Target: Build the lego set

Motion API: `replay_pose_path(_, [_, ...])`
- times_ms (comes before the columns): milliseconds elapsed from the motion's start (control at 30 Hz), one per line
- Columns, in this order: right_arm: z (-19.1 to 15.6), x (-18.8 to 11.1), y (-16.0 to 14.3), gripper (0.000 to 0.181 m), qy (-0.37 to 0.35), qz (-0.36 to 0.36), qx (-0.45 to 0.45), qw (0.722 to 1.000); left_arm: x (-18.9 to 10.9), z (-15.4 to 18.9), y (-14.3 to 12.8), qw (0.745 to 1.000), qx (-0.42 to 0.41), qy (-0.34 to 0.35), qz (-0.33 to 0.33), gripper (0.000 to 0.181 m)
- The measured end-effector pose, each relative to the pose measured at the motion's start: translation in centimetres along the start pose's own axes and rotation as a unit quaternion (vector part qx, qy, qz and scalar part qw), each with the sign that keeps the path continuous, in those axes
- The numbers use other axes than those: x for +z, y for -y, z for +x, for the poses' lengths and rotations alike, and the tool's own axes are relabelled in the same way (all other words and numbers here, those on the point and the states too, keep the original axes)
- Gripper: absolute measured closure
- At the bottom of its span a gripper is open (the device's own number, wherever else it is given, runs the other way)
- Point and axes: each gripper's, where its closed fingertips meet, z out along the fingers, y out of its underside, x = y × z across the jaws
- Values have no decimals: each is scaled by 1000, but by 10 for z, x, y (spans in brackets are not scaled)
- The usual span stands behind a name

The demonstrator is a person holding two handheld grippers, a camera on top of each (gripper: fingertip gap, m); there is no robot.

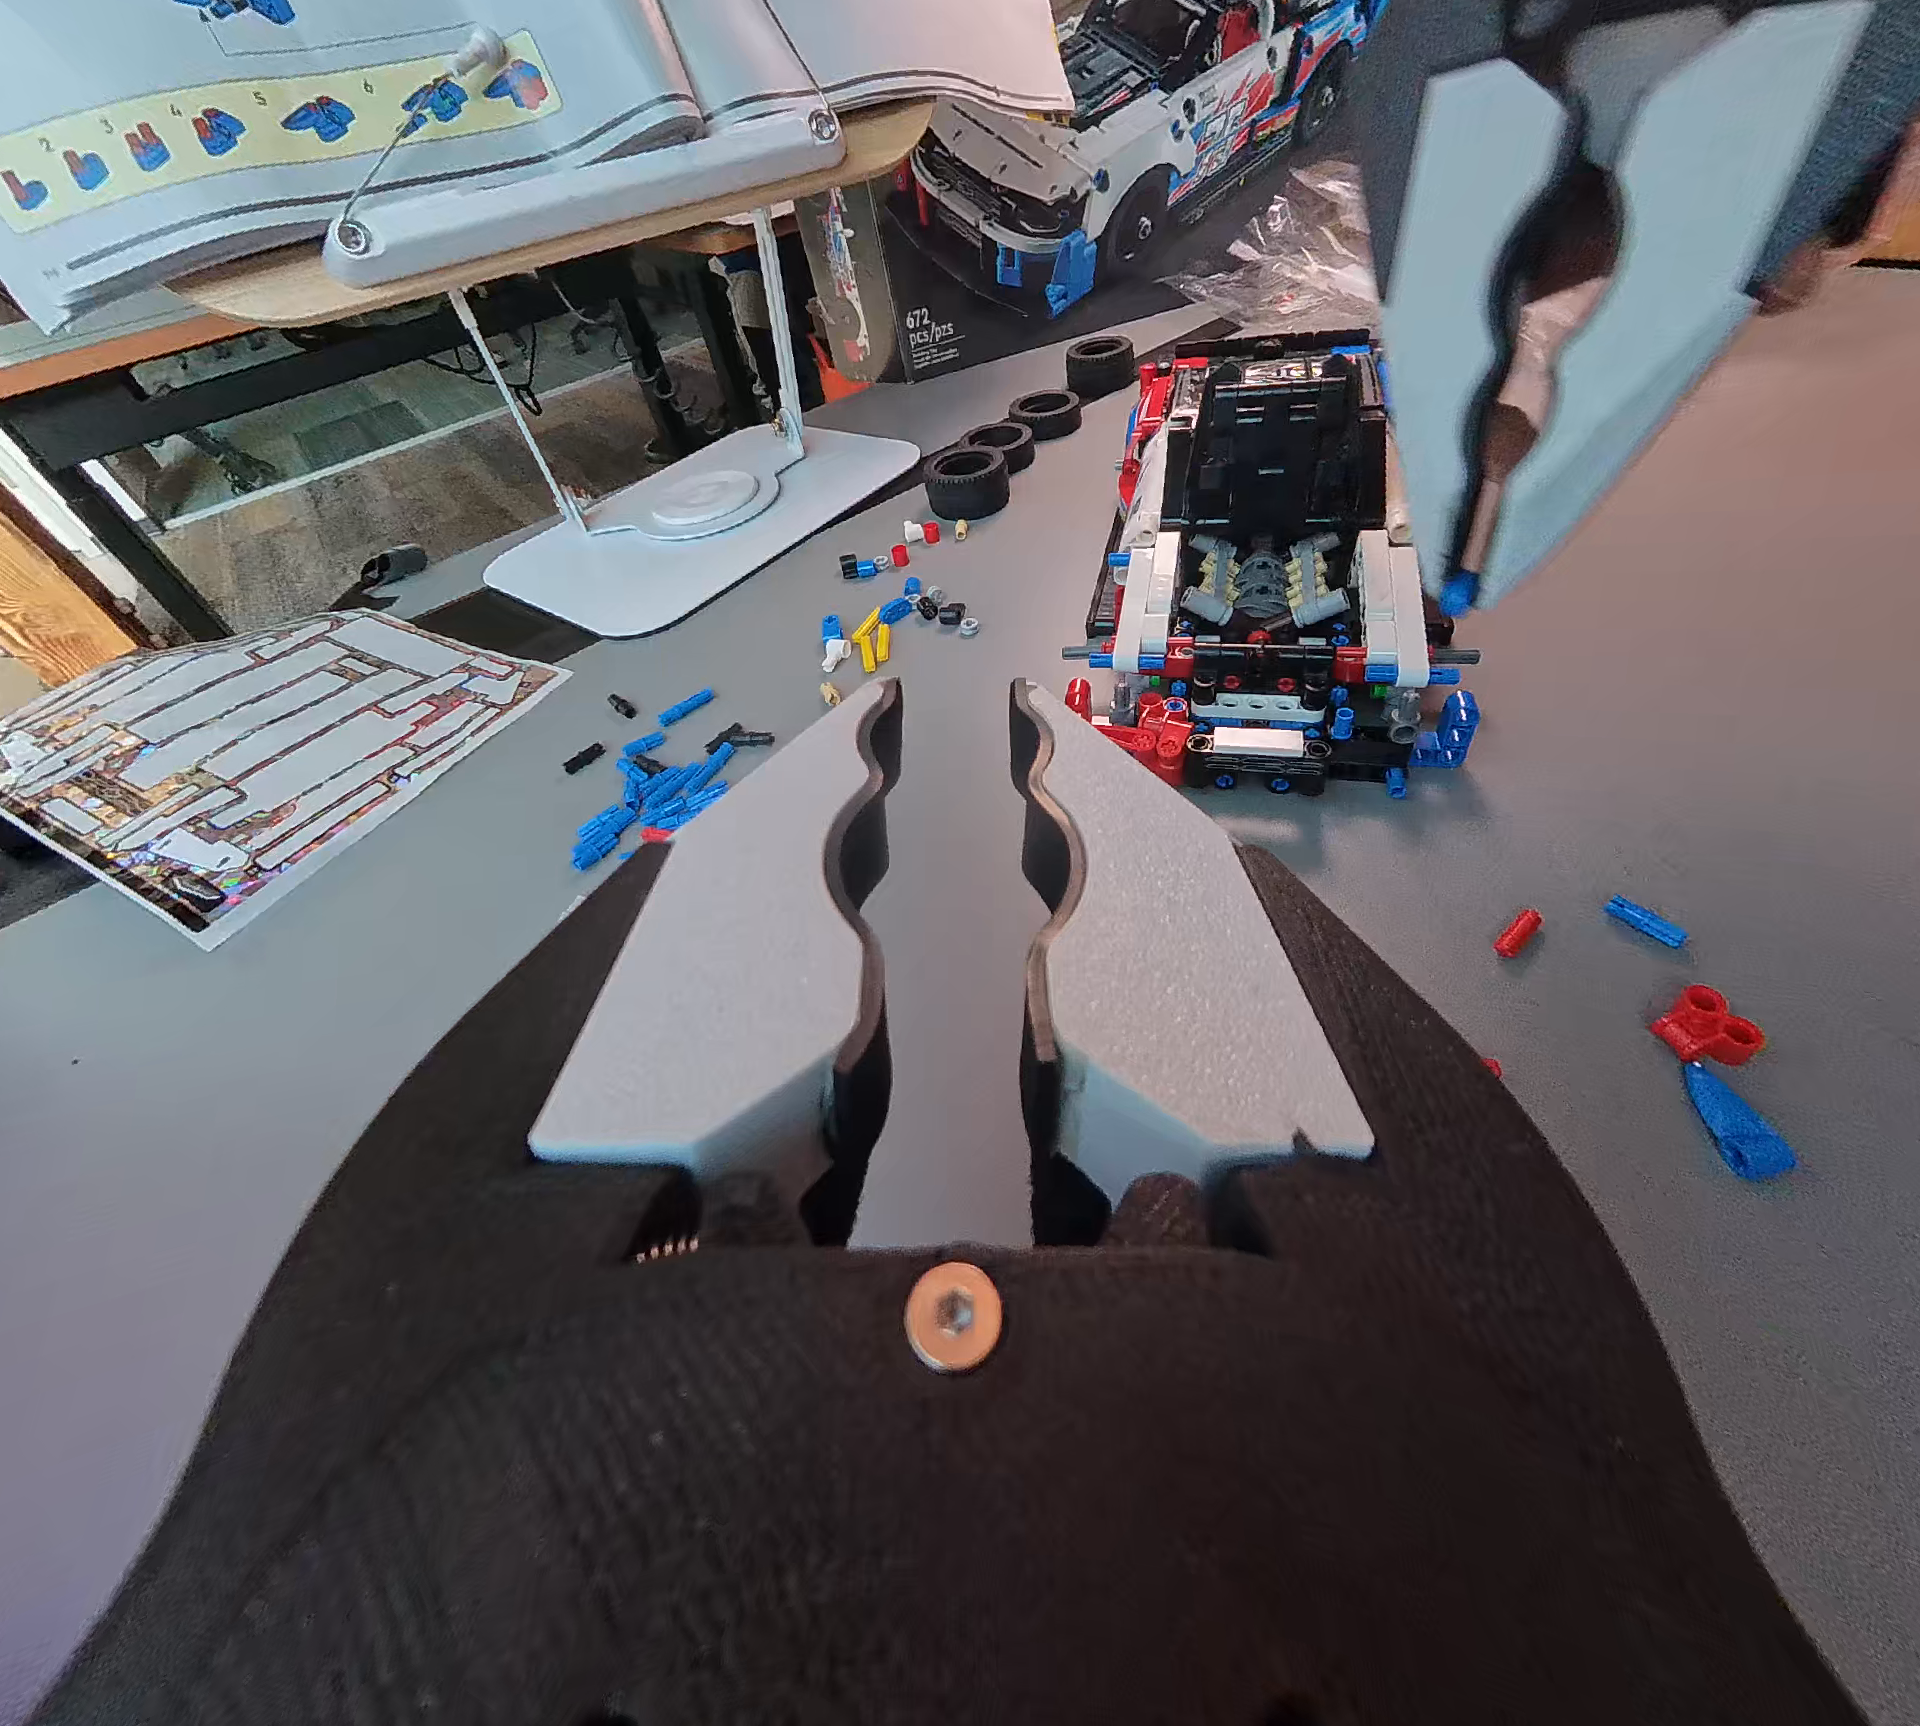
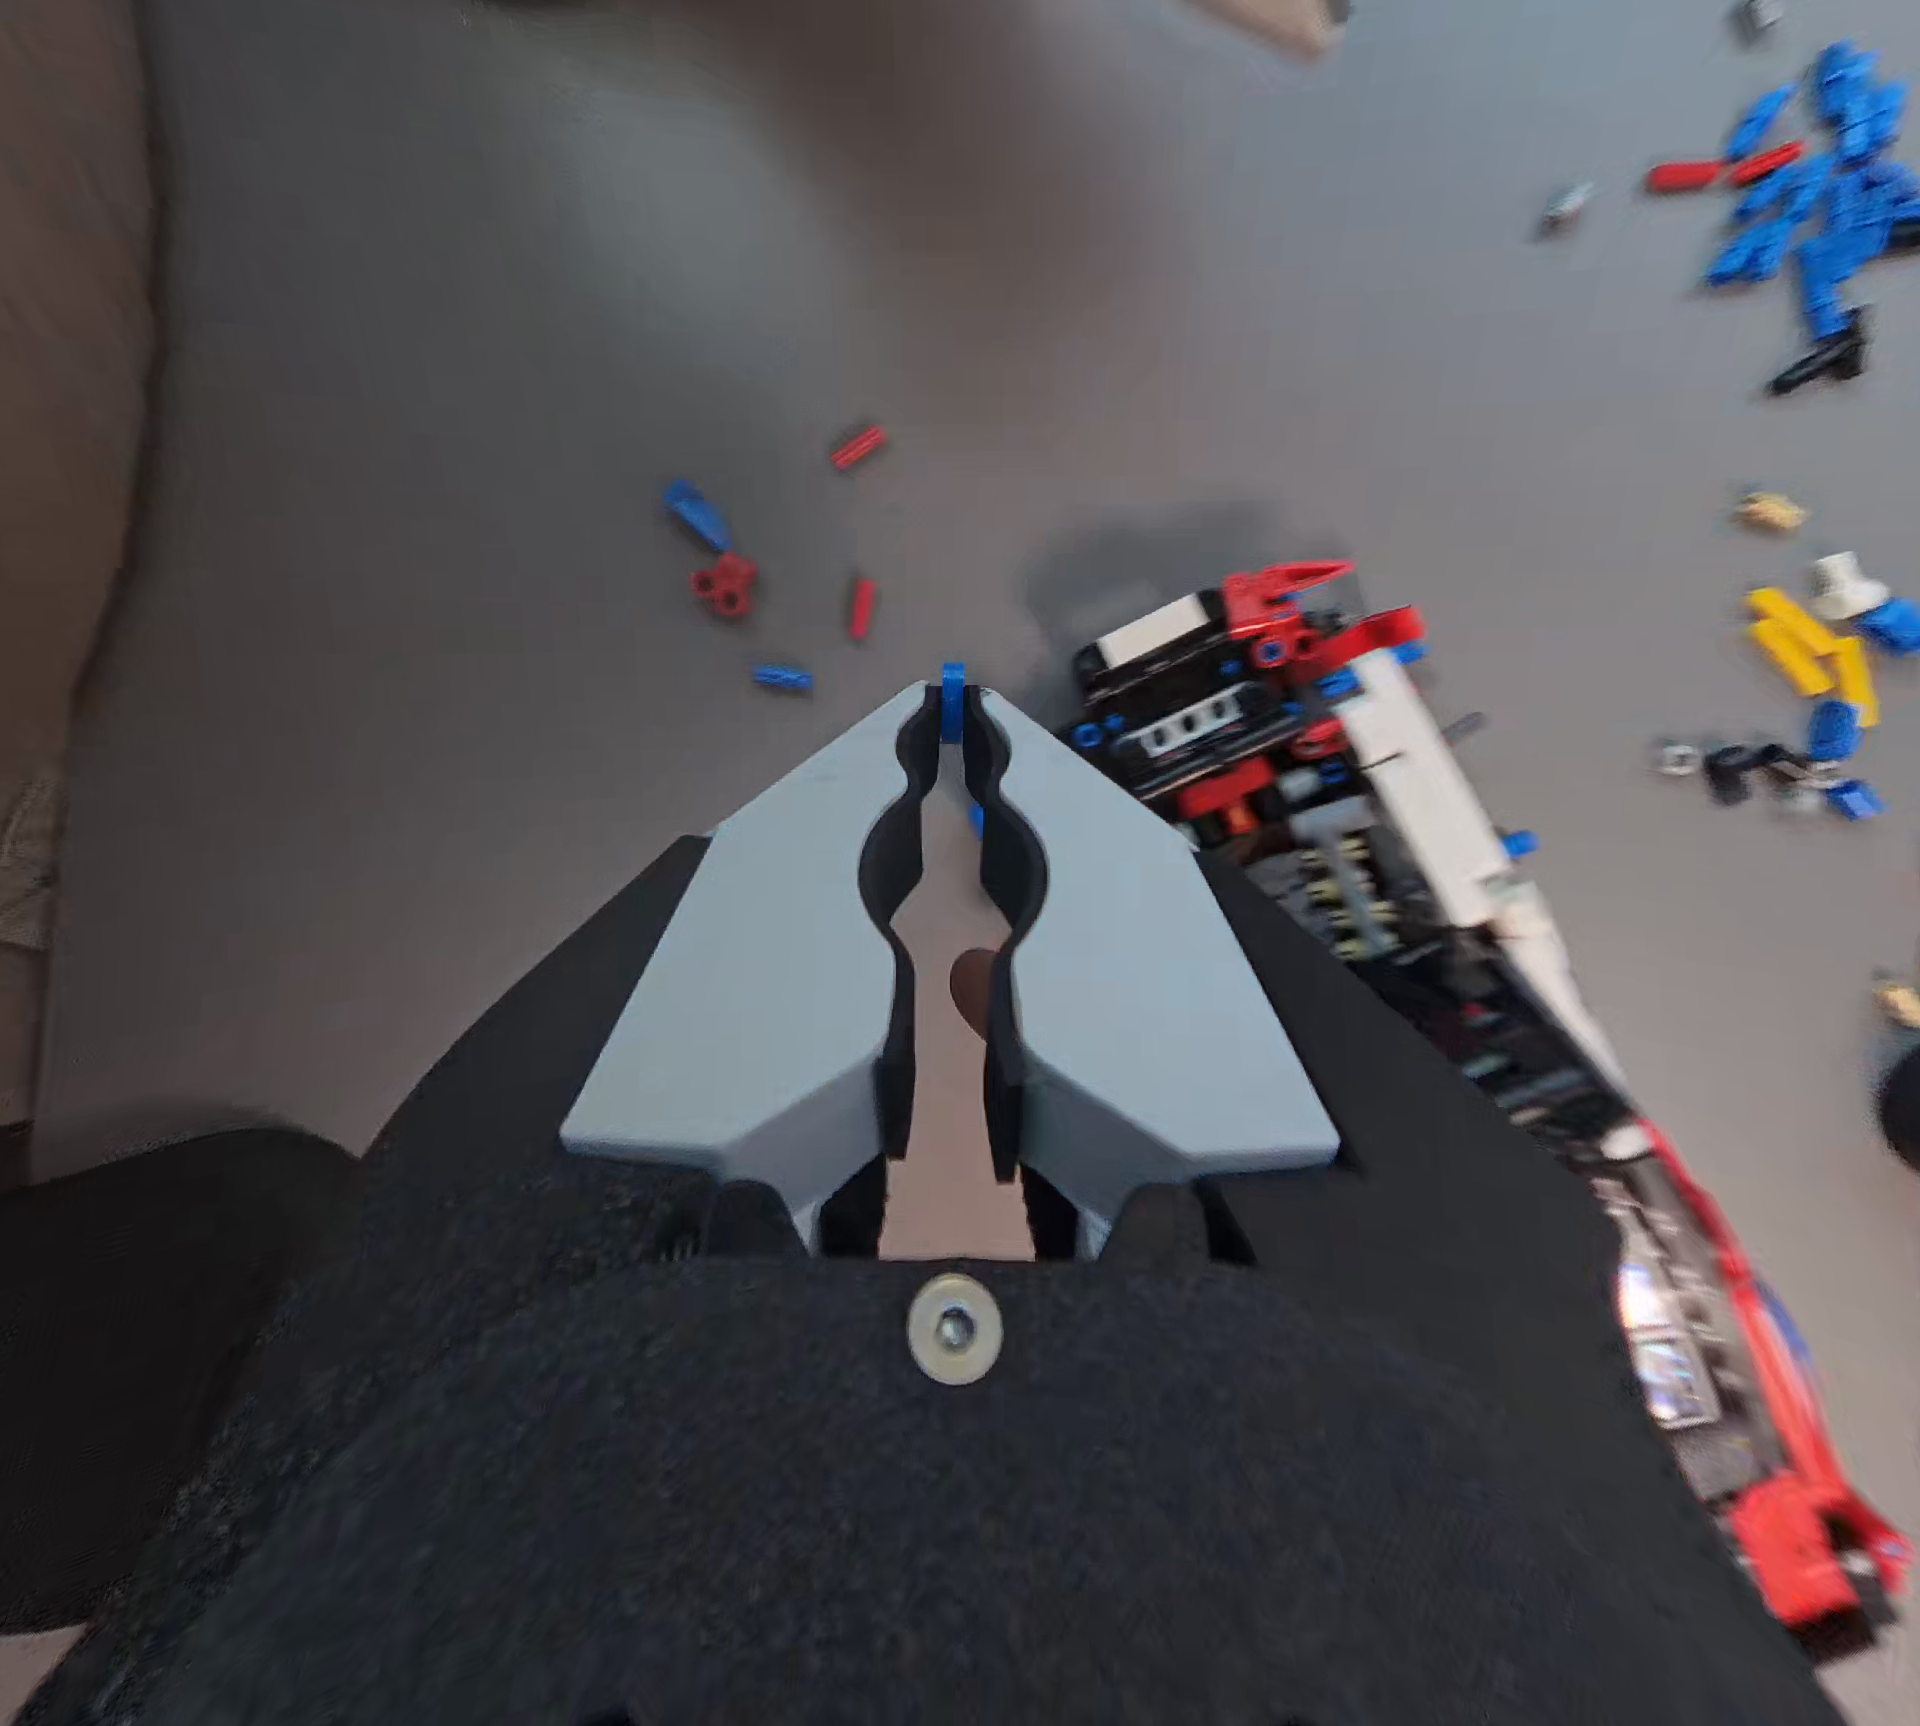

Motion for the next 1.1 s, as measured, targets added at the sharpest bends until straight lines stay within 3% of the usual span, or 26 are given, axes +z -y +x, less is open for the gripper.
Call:
replay_pose_path(100, [-32, 22, -26, 181, -14, -18, 29, 999, 1, -3, -4, 1000, -17, 3, -12, 163])
replay_pose_path(333, [-38, 41, -55, 176, -82, -36, 55, 994, 2, -7, -10, 998, -52, -1, -23, 161])
replay_pose_path(500, [-37, 39, -60, 167, -92, -47, 57, 993, 1, -12, -10, 996, -84, -6, -18, 155])
replay_pose_path(567, [-30, 24, -45, 165, -99, -18, 51, 994, 1, -13, -9, 996, -93, -10, -14, 154])
replay_pose_path(700, [19, -39, 3, 165, -162, 54, 42, 984, 1, -12, -8, 995, -95, -15, -11, 152])
replay_pose_path(800, [68, -68, 13, 166, -207, 58, 25, 976, 1, -12, -8, 995, -95, -15, -10, 151])
replay_pose_path(967, [146, -66, -3, 168, -221, 45, 42, 973, 1, -16, -9, 995, -96, -9, -7, 150])
replay_pose_path(1100, [182, -48, -17, 168, -204, 38, 50, 977, 2, -20, -13, 995, -102, -4, -10, 150])
